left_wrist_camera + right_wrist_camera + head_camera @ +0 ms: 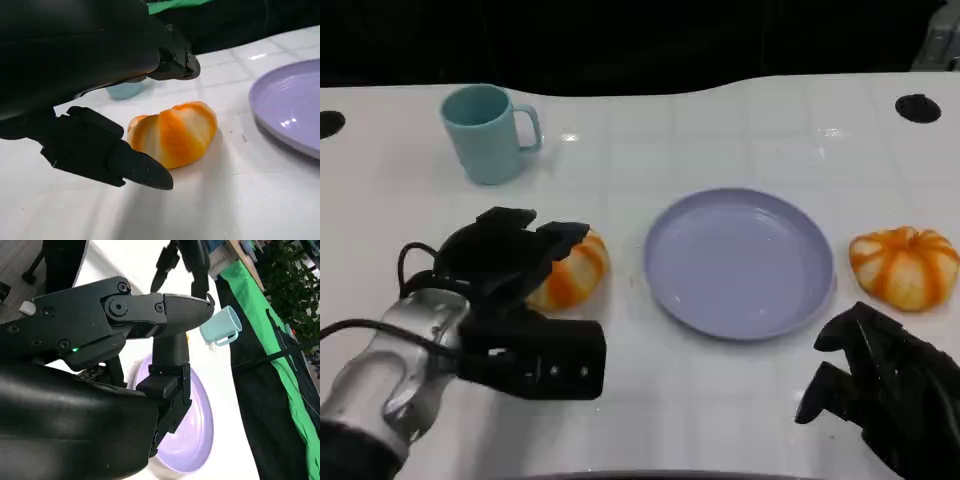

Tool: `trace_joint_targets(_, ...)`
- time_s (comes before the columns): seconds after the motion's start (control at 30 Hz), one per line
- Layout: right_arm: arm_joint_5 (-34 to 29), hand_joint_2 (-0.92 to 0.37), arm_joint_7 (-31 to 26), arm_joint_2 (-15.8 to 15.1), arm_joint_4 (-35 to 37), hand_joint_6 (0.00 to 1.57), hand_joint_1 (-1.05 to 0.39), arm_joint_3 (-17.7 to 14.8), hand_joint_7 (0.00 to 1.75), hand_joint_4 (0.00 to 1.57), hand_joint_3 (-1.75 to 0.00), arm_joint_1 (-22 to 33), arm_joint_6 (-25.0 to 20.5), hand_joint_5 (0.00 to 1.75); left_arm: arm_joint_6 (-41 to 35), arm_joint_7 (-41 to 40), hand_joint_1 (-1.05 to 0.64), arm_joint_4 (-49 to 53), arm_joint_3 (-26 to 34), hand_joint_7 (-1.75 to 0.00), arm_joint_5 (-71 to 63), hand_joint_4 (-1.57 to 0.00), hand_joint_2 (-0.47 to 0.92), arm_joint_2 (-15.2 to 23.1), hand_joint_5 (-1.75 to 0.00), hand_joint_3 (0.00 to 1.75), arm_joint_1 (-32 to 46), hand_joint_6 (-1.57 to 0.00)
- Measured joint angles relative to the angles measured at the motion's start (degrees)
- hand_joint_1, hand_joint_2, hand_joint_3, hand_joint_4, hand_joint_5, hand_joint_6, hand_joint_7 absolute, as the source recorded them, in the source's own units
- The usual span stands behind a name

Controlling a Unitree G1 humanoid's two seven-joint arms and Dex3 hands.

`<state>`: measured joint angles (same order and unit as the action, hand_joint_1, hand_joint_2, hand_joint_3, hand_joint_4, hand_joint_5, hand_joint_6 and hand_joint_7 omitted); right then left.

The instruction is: Grasp the bread from the table and place it into the plate.

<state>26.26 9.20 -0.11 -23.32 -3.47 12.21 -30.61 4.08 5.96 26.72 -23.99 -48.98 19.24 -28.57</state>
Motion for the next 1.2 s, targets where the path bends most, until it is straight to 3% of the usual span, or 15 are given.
trace_joint_targets(0.43,-0.09,-0.92,0.73,-0.10,-0.03,0.53,-0.44,0.05,1.60,0.67,-0.39,0.25,0.37,1.75,-3.20,-5.73,-0.42,23.23,-5.47,0.00,0.36,0.00,0.80,-8.24,-0.21,0.01,-12.30,-0.17)
trace_joint_targets(0.83,0.00,-0.92,1.68,-0.38,0.06,0.53,-0.45,-0.32,1.60,0.68,-0.38,0.69,0.76,1.75,-3.50,-7.22,-0.35,40.12,-5.75,-0.02,4.88,-0.05,0.82,-13.54,-0.20,0.00,-20.14,-0.22)
trace_joint_targets(0.97,0.00,-0.92,1.70,-0.43,0.05,0.53,-0.44,-0.30,1.59,0.67,-0.39,1.05,0.76,1.75,-3.44,-7.94,-0.27,43.32,-5.65,-0.02,6.18,-0.13,0.85,-14.67,-0.20,0.01,-21.41,-0.27)
trace_joint_targets(1.07,0.00,-0.92,1.72,-0.52,0.04,0.53,-0.44,-0.32,1.59,0.67,-0.39,1.09,0.75,1.75,-2.56,-8.87,-0.25,44.47,-5.62,-0.03,7.01,-0.43,0.91,-14.73,-0.17,0.04,-21.78,-0.41)
trace_joint_targets(1.1,0.01,-0.92,1.71,-0.52,0.02,0.53,-0.44,-0.32,1.59,0.67,-0.39,1.09,0.74,1.75,-1.95,-9.71,-0.24,44.98,-5.60,-0.06,7.12,-0.54,0.92,-14.73,-0.22,0.06,-21.77,-0.48)
trace_joint_targets(1.13,0.01,-0.92,1.71,-0.53,0.01,0.53,-0.44,-0.33,1.59,0.67,-0.39,1.09,0.73,1.75,-1.28,-10.61,-0.23,45.44,-5.53,-0.06,7.30,-0.64,0.92,-14.71,-0.46,0.08,-21.77,-0.62)
trace_joint_targets(1.17,0.02,-0.92,1.71,-0.53,0.00,0.53,-0.44,-0.33,1.59,0.67,-0.39,1.09,0.73,1.75,-0.44,-11.68,-0.23,45.91,-5.27,-0.04,7.78,-0.65,0.92,-14.69,-0.67,0.09,-21.76,-0.71)
trace_joint_targets(1.2,0.02,-0.92,1.71,-0.54,-0.01,0.53,-0.44,-0.33,1.59,0.67,-0.38,1.09,0.73,1.75,0.24,-12.65,-0.25,46.18,-4.87,-0.07,8.42,-0.70,0.92,-14.65,-1.08,0.07,-21.75,-0.92)
